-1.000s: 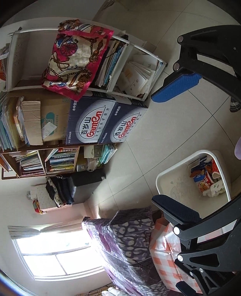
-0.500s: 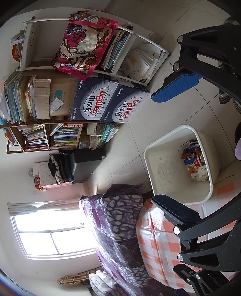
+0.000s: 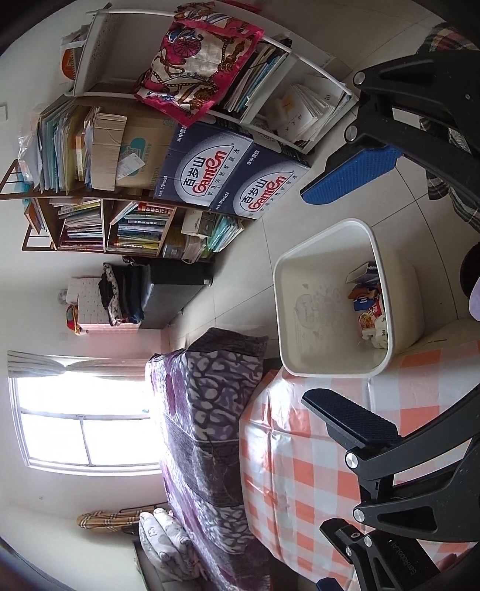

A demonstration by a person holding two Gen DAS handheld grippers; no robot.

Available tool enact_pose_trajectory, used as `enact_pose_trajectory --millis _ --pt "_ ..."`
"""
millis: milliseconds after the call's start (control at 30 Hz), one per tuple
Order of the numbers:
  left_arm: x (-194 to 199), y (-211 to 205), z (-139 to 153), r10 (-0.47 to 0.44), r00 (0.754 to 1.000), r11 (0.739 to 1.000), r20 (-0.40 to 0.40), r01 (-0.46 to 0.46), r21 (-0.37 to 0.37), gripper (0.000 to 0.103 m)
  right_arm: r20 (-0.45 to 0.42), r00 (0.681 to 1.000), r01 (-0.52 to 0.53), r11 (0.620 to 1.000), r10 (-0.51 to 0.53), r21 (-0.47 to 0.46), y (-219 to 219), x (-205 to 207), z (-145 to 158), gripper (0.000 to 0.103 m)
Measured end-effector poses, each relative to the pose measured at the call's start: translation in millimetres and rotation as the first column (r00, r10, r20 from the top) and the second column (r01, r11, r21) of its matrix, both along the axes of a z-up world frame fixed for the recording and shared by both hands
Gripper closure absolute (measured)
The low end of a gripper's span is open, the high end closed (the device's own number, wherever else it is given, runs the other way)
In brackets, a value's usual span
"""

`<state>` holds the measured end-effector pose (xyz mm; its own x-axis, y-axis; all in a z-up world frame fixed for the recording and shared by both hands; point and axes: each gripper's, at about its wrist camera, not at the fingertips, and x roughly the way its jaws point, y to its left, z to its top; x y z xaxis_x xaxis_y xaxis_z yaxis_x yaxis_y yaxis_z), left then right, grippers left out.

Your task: Collect trash

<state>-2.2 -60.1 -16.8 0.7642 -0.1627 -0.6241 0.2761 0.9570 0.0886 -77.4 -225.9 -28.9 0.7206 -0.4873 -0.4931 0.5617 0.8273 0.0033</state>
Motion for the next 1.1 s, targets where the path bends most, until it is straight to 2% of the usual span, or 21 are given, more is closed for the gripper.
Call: enact_pose_trajectory --millis 1100 --pt "5 0 0 0.022 1.000 1.000 -0.013 -0.023 -0.006 0.007 -0.067 0.997 -0.030 0.998 0.033 0.050 -7 9 -14 0.007"
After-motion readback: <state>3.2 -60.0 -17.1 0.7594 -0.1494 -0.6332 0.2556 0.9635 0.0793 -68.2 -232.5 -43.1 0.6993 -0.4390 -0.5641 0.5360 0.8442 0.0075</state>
